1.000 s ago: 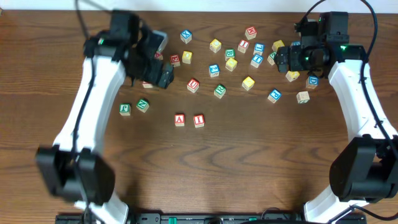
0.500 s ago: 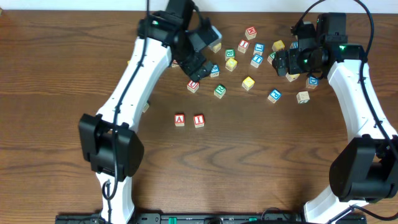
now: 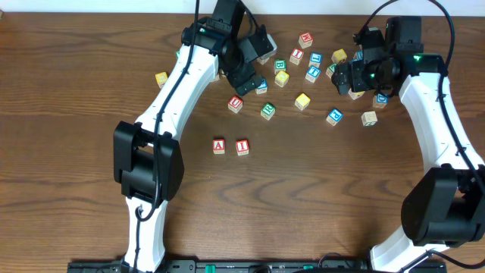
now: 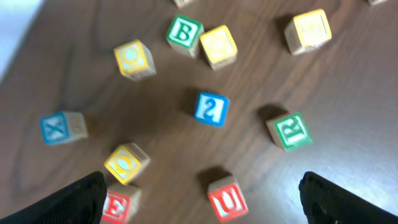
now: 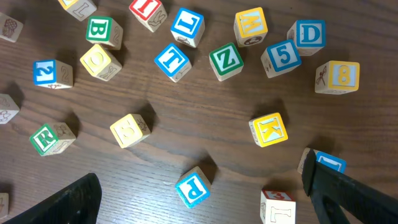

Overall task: Spell out AI2
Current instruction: 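Reach the left gripper forward over the blue 2 block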

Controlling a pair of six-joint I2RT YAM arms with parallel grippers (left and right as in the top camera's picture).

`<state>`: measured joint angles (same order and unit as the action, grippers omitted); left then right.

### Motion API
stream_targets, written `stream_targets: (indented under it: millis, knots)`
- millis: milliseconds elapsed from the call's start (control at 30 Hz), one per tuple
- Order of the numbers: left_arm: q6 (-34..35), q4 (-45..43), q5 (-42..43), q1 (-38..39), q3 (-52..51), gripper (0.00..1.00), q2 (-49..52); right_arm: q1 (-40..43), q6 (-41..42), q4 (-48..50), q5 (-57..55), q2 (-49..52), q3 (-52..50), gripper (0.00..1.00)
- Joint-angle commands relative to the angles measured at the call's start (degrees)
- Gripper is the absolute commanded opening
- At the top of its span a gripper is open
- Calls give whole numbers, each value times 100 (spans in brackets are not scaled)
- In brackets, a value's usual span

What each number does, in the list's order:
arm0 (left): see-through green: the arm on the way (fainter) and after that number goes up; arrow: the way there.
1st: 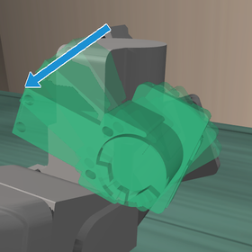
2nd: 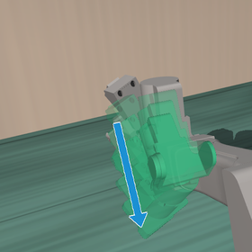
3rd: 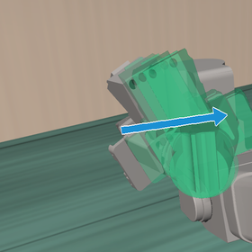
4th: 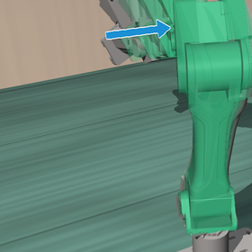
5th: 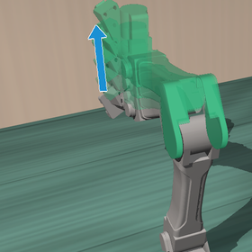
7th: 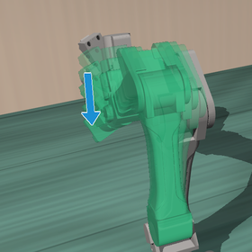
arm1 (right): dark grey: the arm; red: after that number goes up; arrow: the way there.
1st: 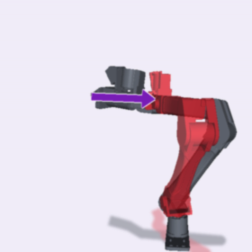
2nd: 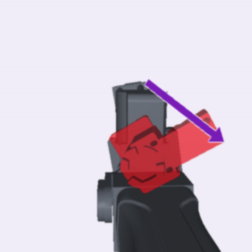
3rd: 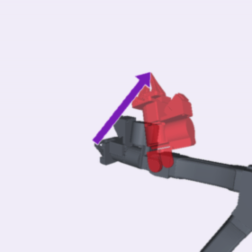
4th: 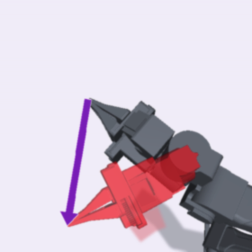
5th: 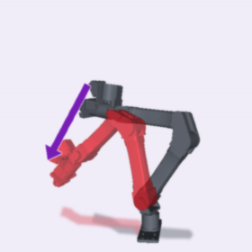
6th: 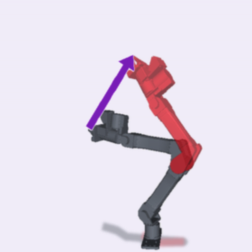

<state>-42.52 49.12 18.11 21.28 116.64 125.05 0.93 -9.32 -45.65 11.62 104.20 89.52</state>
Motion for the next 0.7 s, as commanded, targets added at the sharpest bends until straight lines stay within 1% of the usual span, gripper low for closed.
stream_targets:
  millis: [0, 333, 667]
  knots:
    - [-278, -140, 33, -2, 146, 98, 144, -26, -63, -20, 57, -87, 133, 99]
    - [-402, -302, 70, 76, 146, 98, 931, -26, -63, 109, 55, -87, 131, 99]
    - [-549, -811, 79, 293, 146, 98, 1034, -26, -66, 127, 55, -87, 131, 99]
